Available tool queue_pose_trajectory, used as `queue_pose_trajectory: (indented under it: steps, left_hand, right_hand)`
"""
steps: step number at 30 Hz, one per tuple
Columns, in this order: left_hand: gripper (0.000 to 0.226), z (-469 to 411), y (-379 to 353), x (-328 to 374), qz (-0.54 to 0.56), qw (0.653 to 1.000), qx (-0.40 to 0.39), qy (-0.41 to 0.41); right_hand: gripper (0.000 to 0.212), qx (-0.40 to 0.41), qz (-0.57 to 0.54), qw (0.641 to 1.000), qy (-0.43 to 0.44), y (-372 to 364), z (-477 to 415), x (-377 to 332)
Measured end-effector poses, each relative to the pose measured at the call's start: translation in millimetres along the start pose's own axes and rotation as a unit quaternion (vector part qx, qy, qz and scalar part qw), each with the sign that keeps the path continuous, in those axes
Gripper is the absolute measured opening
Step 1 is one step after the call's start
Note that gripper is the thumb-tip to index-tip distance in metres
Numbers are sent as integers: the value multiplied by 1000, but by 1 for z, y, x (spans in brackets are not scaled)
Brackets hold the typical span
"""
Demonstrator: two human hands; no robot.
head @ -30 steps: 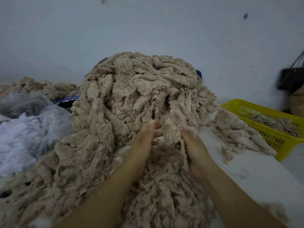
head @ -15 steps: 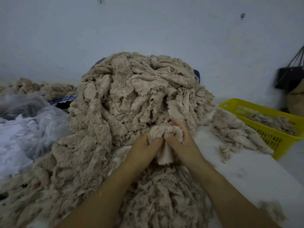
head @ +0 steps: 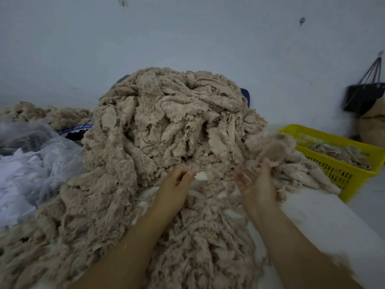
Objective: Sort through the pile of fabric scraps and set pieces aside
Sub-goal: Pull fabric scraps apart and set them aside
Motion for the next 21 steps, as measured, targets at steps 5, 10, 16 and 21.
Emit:
queue_pose_trajectory:
  steps: [5, 10, 16, 21]
  left_hand:
    - [29, -3, 0, -7, -245, 968, -20, -44]
    - [32, -5, 6, -4, -244, 968, 24, -44]
    - [40, -32, 12, -8, -185, 981, 23, 51]
    - [32, -29, 21, 0, -127, 988, 88, 21]
  right_hand:
    - [24, -27, 327, 939, 105, -14, 0, 10]
    - [25, -62, 405, 907, 98, -16, 5, 19]
    - [27, -91, 439, 888, 101, -21, 12, 21]
    - [29, -102, 443, 886, 95, -20, 12, 21]
Point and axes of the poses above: each hand's wrist, its own z-axis away from the middle knuckle, its own y-axis out of the back of the hand, x = y × z, the point moved 7 cm from there along -z, towards the middle knuckle, and after that the axes turned 2 degrees about -y, right-handed, at the moved point
